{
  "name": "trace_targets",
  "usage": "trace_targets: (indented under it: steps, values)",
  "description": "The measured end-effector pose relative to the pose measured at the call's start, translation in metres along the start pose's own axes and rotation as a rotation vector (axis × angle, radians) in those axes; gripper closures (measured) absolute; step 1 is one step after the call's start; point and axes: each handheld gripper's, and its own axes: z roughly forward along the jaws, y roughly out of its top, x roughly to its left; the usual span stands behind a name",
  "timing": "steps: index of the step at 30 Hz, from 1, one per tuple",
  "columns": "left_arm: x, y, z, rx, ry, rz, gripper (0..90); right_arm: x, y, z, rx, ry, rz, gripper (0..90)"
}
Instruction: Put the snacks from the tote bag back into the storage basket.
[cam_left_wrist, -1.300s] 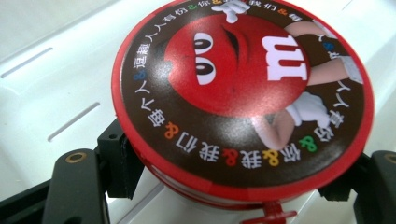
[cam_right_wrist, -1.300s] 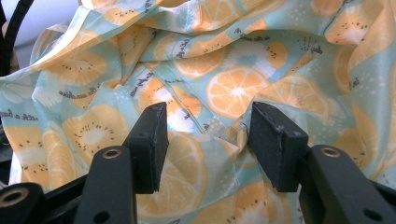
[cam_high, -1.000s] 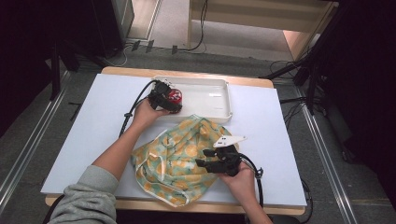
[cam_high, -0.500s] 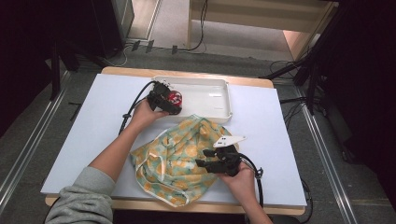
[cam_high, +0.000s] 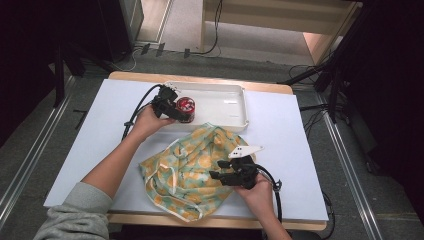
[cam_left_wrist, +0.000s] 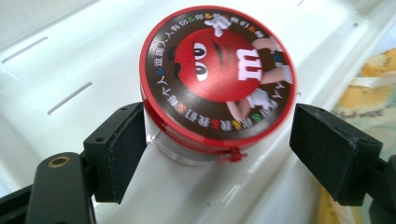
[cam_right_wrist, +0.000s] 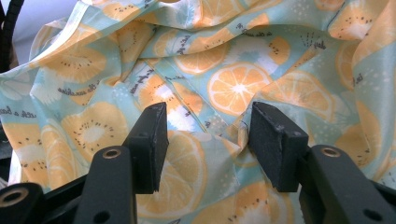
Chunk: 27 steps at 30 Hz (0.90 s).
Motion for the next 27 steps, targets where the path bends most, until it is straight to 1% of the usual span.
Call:
trace_targets:
  steps: [2, 3, 8, 11, 12, 13, 15, 16, 17, 18, 21, 22, 24, 26, 27]
  values:
    - [-0.001, 0.0, -0.002, -0.005, -0.001, 0.0, 20.0, 0.0, 0.0, 0.0, 0.0, 0.0, 0.001, 48.5]
    - [-0.002, 0.0, -0.007, -0.012, 0.004, 0.002, 20.3, 0.0, 0.0, 0.0, 0.001, 0.0, 0.0, 48.5]
    - [-0.003, 0.0, -0.022, -0.043, 0.005, -0.009, 22.1, 0.0, 0.001, 0.001, 0.0, 0.001, -0.008, 48.5]
    - [-0.004, 0.001, -0.031, -0.057, 0.019, -0.018, 26.4, 0.001, 0.001, 0.001, 0.003, 0.002, -0.007, 48.6]
    - [-0.004, 0.001, -0.034, -0.056, 0.017, -0.019, 27.8, 0.001, 0.002, 0.001, 0.003, 0.002, -0.008, 48.5]
    - [-0.004, 0.002, -0.036, -0.059, 0.014, -0.032, 29.7, 0.001, 0.002, 0.002, 0.002, 0.002, -0.007, 48.5]
    - [-0.004, 0.003, -0.041, -0.054, -0.004, -0.041, 33.6, 0.001, 0.002, 0.002, 0.0, 0.003, -0.01, 48.5]
    - [-0.005, 0.004, -0.042, -0.064, 0.0, -0.048, 35.5, 0.001, 0.002, 0.002, 0.0, 0.003, -0.011, 48.5]
    - [-0.005, 0.004, -0.043, -0.067, -0.005, -0.05, 36.5, 0.001, 0.002, 0.002, -0.001, 0.004, -0.012, 48.5]
    - [-0.006, 0.005, -0.044, -0.064, -0.01, -0.052, 39.5, 0.001, 0.002, 0.002, -0.001, 0.005, -0.011, 48.5]
    - [-0.008, 0.006, -0.045, -0.064, -0.014, -0.043, 45.4, 0.001, 0.003, 0.002, 0.0, 0.004, -0.014, 48.5]
    - [-0.008, 0.006, -0.044, -0.059, -0.022, -0.045, 48.0, 0.001, 0.003, 0.002, 0.0, 0.005, -0.015, 48.5]
    - [-0.01, 0.006, -0.043, -0.048, -0.005, -0.037, 49.6, 0.001, 0.003, 0.003, 0.002, 0.006, -0.014, 48.5]
    - [-0.011, 0.006, -0.043, -0.043, -0.013, -0.033, 53.5, 0.001, 0.004, 0.003, 0.003, 0.004, -0.013, 48.6]
    - [-0.012, 0.006, -0.043, -0.038, -0.014, -0.025, 57.0, 0.001, 0.004, 0.003, 0.001, 0.005, -0.014, 48.5]
